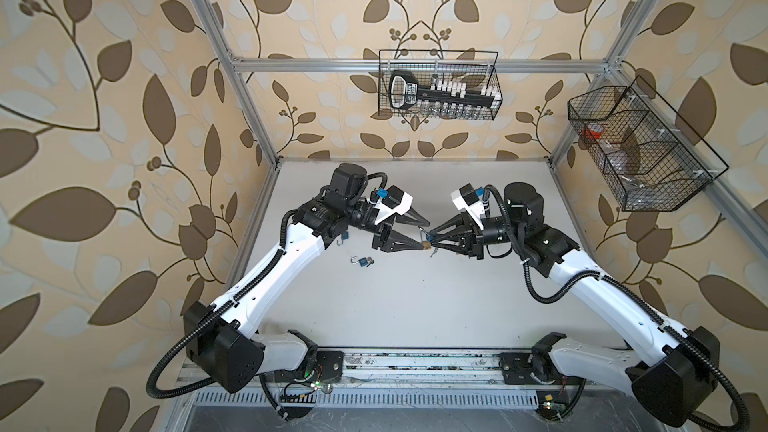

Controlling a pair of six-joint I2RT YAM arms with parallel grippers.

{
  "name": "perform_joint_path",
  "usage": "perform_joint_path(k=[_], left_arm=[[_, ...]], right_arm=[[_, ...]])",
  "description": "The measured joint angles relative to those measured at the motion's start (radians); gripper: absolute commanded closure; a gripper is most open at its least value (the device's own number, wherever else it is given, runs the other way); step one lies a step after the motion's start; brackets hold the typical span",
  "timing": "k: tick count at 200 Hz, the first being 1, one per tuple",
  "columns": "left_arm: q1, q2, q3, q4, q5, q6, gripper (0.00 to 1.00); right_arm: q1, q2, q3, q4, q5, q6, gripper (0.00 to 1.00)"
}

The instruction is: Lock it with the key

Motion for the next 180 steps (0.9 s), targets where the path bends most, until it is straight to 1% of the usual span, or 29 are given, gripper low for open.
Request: perform_joint_path(k=[16,40,64,77,138,180], left_arm=[[0.000,0.005,0.000,-0.014,-0.007,0.005,0.59],[0.000,0.006,0.000,-0.022,-0.026,0.008,0.60],[0.000,0.006,0.000,-0.023,-0.031,0.010,0.64],[0.000,0.005,0.000,-0.023,-0.044,0.010,0.64],[0.000,-0.031,-0.003,0.008,-0.089,0.004,0.75],[0.000,-0.038,-0.003,0.026,-0.097,0.000,0.75]], right_arm=[[0.005,0.000,0.000,0.001,-0.008,0.000,1.00],[0.008,0.000,0.000,0.001,-0.015,0.000,1.00],[0.008,-0.001,0.000,-0.003,-0.014,-0.004,1.00],[0.008,-0.002,0.002,-0.010,-0.014,-0.009,1.00],[0.008,-0.039,0.002,-0.033,-0.005,-0.037,1.00],[0.008,-0.045,0.002,-0.042,0.002,-0.053,1.00]])
